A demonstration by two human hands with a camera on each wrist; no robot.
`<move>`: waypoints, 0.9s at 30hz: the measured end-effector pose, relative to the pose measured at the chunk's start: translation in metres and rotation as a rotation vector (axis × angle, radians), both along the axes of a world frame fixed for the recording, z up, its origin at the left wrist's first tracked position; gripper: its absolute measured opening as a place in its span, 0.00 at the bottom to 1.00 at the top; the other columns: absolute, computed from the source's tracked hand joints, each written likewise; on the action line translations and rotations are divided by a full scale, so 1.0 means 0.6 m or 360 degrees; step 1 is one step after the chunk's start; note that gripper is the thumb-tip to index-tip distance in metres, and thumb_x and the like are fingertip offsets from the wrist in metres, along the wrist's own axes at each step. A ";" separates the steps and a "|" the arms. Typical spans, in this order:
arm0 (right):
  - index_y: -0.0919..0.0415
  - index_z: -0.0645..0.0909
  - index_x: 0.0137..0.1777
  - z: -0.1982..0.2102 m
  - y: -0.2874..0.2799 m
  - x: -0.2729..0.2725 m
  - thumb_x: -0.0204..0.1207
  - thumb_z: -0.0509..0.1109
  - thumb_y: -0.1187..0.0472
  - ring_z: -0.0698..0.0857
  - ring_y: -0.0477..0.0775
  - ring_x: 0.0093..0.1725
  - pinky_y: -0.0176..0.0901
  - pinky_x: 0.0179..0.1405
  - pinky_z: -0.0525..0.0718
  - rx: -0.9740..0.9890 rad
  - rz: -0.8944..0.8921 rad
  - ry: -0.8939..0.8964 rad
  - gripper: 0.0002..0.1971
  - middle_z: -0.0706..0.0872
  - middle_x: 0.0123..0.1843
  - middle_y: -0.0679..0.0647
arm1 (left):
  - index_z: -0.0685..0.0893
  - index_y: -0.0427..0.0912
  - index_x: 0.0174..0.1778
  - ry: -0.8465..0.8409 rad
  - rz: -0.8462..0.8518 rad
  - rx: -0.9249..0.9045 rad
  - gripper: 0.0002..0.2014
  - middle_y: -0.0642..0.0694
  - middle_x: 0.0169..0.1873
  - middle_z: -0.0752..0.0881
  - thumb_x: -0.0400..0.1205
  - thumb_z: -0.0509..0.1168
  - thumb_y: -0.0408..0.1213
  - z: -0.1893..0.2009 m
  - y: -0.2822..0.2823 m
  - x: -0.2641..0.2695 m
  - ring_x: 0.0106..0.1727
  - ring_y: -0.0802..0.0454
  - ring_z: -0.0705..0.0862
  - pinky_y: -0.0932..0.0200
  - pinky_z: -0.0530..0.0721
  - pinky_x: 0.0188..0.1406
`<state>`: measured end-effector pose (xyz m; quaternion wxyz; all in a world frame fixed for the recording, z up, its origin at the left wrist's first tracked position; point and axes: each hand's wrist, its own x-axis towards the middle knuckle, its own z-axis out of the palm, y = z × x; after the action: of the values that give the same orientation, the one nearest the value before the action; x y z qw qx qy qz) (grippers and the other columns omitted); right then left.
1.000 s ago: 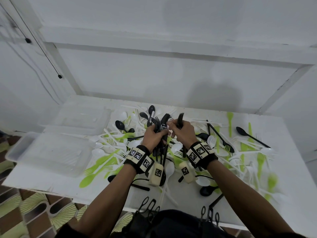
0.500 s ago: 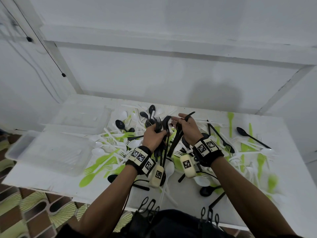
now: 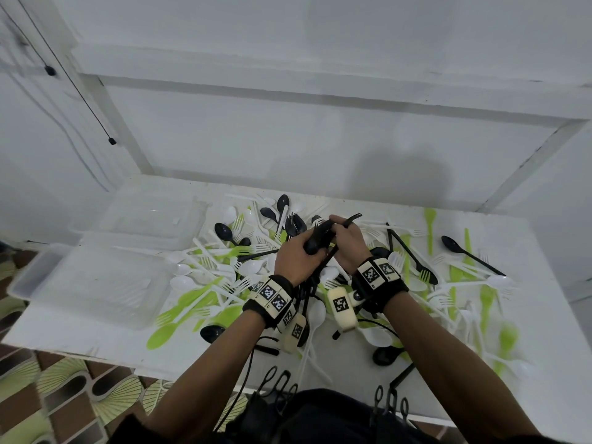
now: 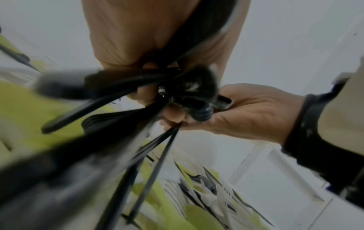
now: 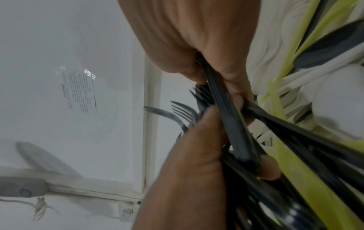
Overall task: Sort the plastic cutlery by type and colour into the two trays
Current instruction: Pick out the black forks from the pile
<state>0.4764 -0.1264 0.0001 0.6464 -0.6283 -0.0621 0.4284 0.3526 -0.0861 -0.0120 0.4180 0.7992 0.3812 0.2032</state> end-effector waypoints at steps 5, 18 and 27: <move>0.68 0.75 0.71 0.007 0.003 0.006 0.87 0.60 0.73 0.84 0.61 0.56 0.51 0.48 0.85 0.0040 0.0030 0.0155 0.15 0.84 0.60 0.65 | 0.89 0.50 0.60 0.0007 -0.0007 -0.0037 0.14 0.53 0.38 0.87 0.79 0.77 0.45 -0.015 0.004 -0.003 0.45 0.49 0.88 0.57 0.82 0.41; 0.61 0.73 0.61 -0.003 0.004 0.017 0.91 0.58 0.60 0.82 0.51 0.33 0.40 0.28 0.82 -0.0076 -0.0138 -0.0168 0.06 0.78 0.48 0.55 | 0.87 0.45 0.44 -0.0277 0.0236 -0.0570 0.07 0.45 0.40 0.93 0.79 0.74 0.45 -0.011 0.017 0.001 0.39 0.42 0.90 0.48 0.89 0.45; 0.59 0.58 0.67 0.012 -0.007 -0.009 0.87 0.58 0.61 0.70 0.46 0.26 0.36 0.19 0.64 -0.0253 0.0451 -0.0341 0.14 0.73 0.44 0.54 | 0.85 0.33 0.51 -0.0566 0.0319 -0.0872 0.08 0.35 0.42 0.92 0.83 0.73 0.36 0.004 0.029 -0.005 0.20 0.47 0.82 0.61 0.80 0.20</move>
<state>0.4710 -0.1305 0.0076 0.5176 -0.7044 -0.1843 0.4494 0.3494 -0.0684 -0.0098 0.6550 0.5680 0.4193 0.2693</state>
